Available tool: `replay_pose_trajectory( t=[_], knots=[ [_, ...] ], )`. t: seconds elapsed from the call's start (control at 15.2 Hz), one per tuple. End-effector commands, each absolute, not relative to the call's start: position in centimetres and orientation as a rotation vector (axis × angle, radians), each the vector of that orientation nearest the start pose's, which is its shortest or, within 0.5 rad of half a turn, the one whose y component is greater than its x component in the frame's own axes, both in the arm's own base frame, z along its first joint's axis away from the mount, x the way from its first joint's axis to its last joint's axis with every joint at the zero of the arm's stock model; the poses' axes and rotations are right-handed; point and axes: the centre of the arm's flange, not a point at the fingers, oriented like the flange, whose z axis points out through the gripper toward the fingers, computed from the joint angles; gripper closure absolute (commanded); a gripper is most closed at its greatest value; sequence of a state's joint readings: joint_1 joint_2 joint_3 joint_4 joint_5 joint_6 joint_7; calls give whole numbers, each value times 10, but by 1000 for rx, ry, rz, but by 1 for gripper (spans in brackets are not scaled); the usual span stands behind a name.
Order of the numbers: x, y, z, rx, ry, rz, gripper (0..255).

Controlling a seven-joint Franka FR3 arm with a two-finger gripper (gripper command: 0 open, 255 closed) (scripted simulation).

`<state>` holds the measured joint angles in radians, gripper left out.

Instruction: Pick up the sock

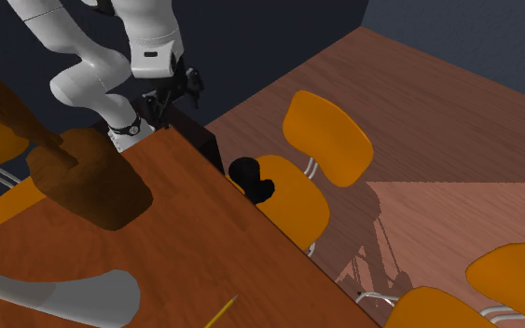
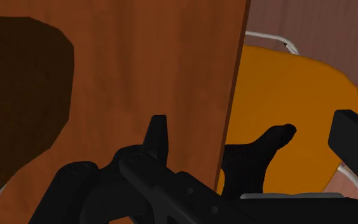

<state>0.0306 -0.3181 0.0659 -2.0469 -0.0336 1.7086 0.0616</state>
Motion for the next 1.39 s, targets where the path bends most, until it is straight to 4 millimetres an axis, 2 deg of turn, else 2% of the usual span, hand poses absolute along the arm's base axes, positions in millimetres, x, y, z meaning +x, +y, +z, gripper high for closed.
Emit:
replay_pose_trajectory(
  t=[0.0,0.86,1.32],
  knots=[
    [478,52,562,-3191,-81,29,0],
    [637,96,514,-3156,-221,49,0],
    [642,98,481,-3155,-224,50,0]
  ],
)
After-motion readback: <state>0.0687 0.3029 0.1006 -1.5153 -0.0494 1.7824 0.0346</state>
